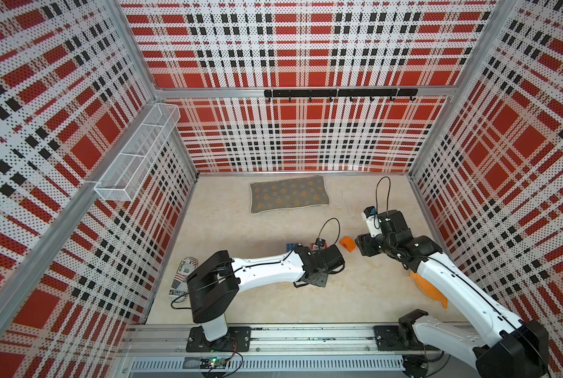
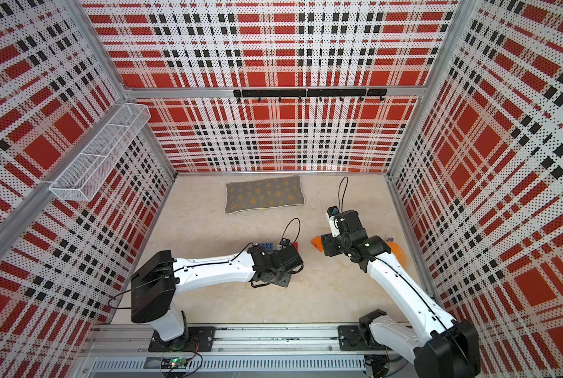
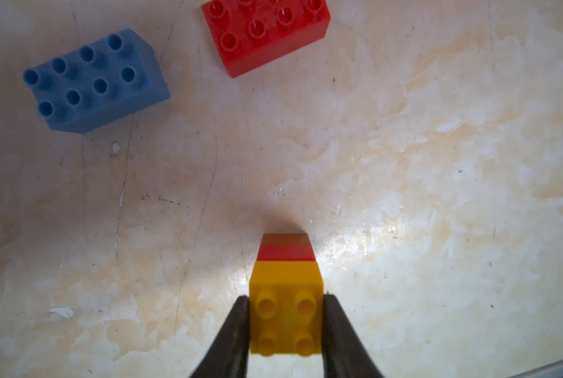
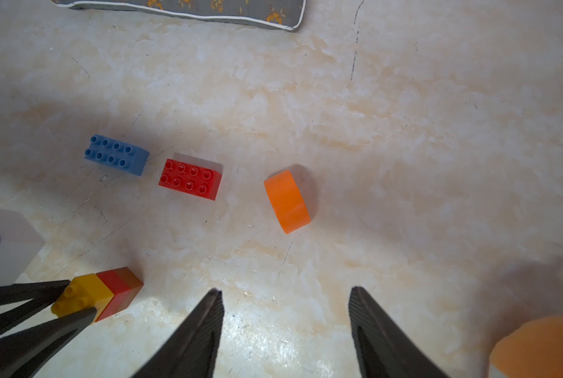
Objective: Assemble an ice cream with lego
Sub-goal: Assemble the lego brick with the lego brick.
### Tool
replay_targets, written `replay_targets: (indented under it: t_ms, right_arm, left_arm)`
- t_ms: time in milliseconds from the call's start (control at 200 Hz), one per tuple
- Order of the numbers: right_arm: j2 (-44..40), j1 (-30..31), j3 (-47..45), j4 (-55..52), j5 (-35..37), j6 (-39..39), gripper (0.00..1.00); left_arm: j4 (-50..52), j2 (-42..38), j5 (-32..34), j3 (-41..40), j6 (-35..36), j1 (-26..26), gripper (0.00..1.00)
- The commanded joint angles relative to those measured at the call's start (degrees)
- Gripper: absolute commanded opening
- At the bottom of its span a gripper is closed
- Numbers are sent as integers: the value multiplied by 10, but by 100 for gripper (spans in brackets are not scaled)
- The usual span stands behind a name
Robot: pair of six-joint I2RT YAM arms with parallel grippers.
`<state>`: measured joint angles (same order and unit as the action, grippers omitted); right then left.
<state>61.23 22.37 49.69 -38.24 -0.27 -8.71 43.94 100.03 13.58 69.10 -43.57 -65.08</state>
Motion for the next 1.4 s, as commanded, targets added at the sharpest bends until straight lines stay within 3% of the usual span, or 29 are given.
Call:
replay_targets:
  t_ms: [0, 611, 1072, 1398]
  right_arm:
    - [-3, -4, -6, 4, -4, -6, 66]
    - [2, -4, -5, 4, -5, -4, 66]
    - [-1, -4, -4, 4, -10, -3, 66]
    - [-6, -4, -3, 5, -14, -2, 66]
  left_arm:
    - [17, 39, 0, -33, 10, 0, 29]
    - [-8, 53, -40, -71, -16, 20, 29]
    - [82, 68, -39, 15, -102, 26, 35]
    - [101, 72, -31, 43, -121, 25, 42]
